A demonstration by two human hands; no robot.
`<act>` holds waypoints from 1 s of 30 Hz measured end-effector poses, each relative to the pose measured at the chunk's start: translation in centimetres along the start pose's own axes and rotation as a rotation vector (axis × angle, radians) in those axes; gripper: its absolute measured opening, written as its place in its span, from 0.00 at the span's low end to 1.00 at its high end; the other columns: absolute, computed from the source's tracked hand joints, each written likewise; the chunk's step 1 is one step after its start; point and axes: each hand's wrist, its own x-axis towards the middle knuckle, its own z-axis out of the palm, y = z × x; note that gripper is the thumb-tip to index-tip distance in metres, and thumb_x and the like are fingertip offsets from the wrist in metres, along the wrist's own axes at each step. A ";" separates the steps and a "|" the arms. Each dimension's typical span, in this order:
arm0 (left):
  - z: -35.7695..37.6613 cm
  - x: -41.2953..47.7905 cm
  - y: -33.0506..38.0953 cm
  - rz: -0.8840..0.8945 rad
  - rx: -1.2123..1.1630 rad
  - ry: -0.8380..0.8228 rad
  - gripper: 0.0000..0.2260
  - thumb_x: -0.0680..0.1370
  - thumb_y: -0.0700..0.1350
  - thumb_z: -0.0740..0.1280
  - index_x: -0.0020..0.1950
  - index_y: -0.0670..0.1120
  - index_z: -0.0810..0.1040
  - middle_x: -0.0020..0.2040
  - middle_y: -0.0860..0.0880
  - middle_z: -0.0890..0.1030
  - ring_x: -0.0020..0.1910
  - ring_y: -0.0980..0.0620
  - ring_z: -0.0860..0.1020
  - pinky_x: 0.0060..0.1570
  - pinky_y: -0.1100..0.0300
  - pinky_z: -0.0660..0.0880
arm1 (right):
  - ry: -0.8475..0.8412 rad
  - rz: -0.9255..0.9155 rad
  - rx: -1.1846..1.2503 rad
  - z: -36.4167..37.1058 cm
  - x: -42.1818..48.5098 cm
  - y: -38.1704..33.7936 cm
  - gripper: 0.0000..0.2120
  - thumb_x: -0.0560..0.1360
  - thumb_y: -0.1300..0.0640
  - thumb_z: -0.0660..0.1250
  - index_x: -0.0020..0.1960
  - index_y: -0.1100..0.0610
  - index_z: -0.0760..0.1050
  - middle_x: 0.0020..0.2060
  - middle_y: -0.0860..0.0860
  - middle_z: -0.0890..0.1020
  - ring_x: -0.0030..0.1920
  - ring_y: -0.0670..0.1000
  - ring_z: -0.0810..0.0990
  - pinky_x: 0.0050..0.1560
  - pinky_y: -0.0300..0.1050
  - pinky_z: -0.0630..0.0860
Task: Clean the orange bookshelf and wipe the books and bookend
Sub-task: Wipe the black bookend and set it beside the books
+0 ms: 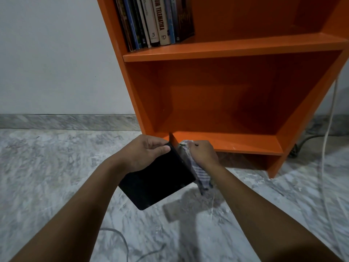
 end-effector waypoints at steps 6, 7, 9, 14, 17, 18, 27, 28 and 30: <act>-0.7 0.5 -2.2 -0.216 -0.257 0.376 0.07 0.81 0.44 0.66 0.51 0.48 0.85 0.45 0.49 0.87 0.46 0.49 0.85 0.43 0.60 0.80 | 0.212 -0.109 0.228 -1.3 -1.6 -0.3 0.23 0.83 0.45 0.58 0.32 0.53 0.66 0.24 0.49 0.62 0.25 0.50 0.58 0.32 0.49 0.57; -0.6 0.8 -2.6 -0.257 -0.303 0.452 0.07 0.81 0.44 0.67 0.50 0.48 0.85 0.44 0.48 0.87 0.45 0.49 0.85 0.41 0.60 0.80 | 0.225 -0.179 0.227 -1.1 -2.2 -0.8 0.22 0.83 0.44 0.58 0.35 0.54 0.72 0.25 0.49 0.66 0.25 0.50 0.61 0.30 0.49 0.58; -0.2 1.2 -3.1 -0.330 -0.384 0.548 0.06 0.81 0.45 0.67 0.50 0.48 0.84 0.44 0.47 0.86 0.44 0.48 0.84 0.44 0.55 0.81 | 0.224 -0.287 0.167 -0.2 -3.5 -2.2 0.20 0.82 0.41 0.56 0.46 0.53 0.79 0.34 0.49 0.77 0.32 0.50 0.73 0.31 0.51 0.69; 1.0 2.2 -2.9 -0.421 -0.585 0.646 0.07 0.80 0.42 0.68 0.42 0.47 0.81 0.39 0.46 0.83 0.38 0.48 0.79 0.42 0.54 0.78 | 0.270 -0.518 -0.055 3.9 -8.1 -6.4 0.14 0.82 0.46 0.57 0.62 0.44 0.78 0.44 0.46 0.76 0.42 0.49 0.76 0.37 0.45 0.70; 0.9 2.4 -3.0 -0.437 -0.568 0.645 0.08 0.80 0.42 0.67 0.41 0.45 0.80 0.39 0.44 0.81 0.38 0.47 0.78 0.41 0.55 0.77 | 0.282 -0.561 -0.114 6.4 -10.3 -6.6 0.15 0.81 0.49 0.57 0.64 0.47 0.76 0.44 0.46 0.74 0.43 0.50 0.75 0.35 0.44 0.67; 0.8 2.1 -3.0 -0.430 -0.558 0.626 0.09 0.81 0.42 0.66 0.42 0.44 0.79 0.39 0.44 0.81 0.37 0.48 0.79 0.39 0.56 0.77 | 0.302 -0.491 -0.101 6.5 -9.9 -6.1 0.15 0.81 0.50 0.57 0.64 0.46 0.76 0.45 0.46 0.74 0.44 0.51 0.75 0.35 0.45 0.68; 0.3 1.6 -3.6 -0.469 -0.502 0.662 0.05 0.81 0.43 0.66 0.51 0.44 0.81 0.46 0.45 0.84 0.45 0.48 0.83 0.51 0.48 0.81 | 0.298 -0.064 0.109 3.3 -5.1 -2.8 0.15 0.83 0.46 0.55 0.42 0.48 0.76 0.41 0.47 0.77 0.36 0.49 0.75 0.32 0.43 0.64; 0.6 1.8 -3.6 -0.474 -0.501 0.674 0.05 0.81 0.43 0.66 0.50 0.44 0.81 0.46 0.44 0.84 0.45 0.47 0.83 0.49 0.49 0.81 | 0.329 -0.160 0.110 3.6 -5.9 -3.7 0.14 0.83 0.47 0.57 0.48 0.50 0.79 0.44 0.48 0.77 0.39 0.50 0.75 0.33 0.44 0.64; 1.0 2.2 -3.5 -0.479 -0.545 0.725 0.07 0.81 0.42 0.66 0.44 0.45 0.80 0.44 0.43 0.83 0.41 0.48 0.81 0.42 0.54 0.80 | 0.315 -0.366 0.090 4.6 -8.0 -5.6 0.13 0.82 0.49 0.58 0.55 0.49 0.80 0.44 0.48 0.77 0.40 0.51 0.76 0.35 0.46 0.67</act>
